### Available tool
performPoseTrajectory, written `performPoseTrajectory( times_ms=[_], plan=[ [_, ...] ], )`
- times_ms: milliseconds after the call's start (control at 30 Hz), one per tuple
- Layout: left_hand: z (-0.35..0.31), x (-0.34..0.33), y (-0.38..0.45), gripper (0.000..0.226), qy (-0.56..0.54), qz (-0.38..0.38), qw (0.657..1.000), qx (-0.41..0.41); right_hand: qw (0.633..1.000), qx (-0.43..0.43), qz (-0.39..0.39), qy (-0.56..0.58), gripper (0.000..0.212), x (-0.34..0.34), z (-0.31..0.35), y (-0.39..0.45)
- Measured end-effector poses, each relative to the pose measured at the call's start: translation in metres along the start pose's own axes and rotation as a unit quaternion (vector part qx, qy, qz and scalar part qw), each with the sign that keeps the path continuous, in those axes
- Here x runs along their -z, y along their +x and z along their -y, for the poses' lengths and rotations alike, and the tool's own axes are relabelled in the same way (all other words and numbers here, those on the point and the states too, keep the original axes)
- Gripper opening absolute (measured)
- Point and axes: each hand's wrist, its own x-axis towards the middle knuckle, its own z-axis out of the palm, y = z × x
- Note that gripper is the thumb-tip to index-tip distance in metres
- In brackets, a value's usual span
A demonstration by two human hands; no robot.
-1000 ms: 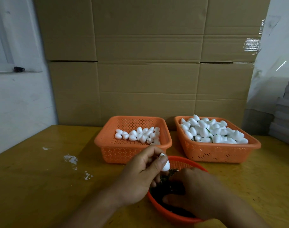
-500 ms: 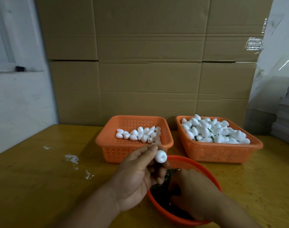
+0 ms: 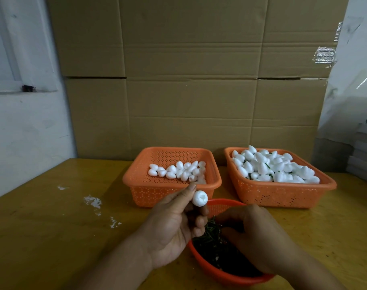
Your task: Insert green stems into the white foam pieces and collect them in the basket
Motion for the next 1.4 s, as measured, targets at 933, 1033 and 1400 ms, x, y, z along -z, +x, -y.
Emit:
performPoseTrajectory(
  times_ms=[933,1033,1400],
  plan=[
    [-0.001,0.002,-0.003,0.035,0.016,0.022,0.999,0.018,0.841,0.118,-0.191,0.493,0.008,-0.006,0.024,-0.004],
    [-0.001,0.002,-0.004,0.036,0.025,0.020,0.999,0.017,0.849,0.125,-0.198,0.475,0.009,-0.007,0.023,-0.004],
    [-0.001,-0.001,-0.006,0.038,0.046,0.017,0.999,0.007,0.874,0.134,-0.245,0.397,0.011,-0.011,0.025,-0.006]
  ],
)
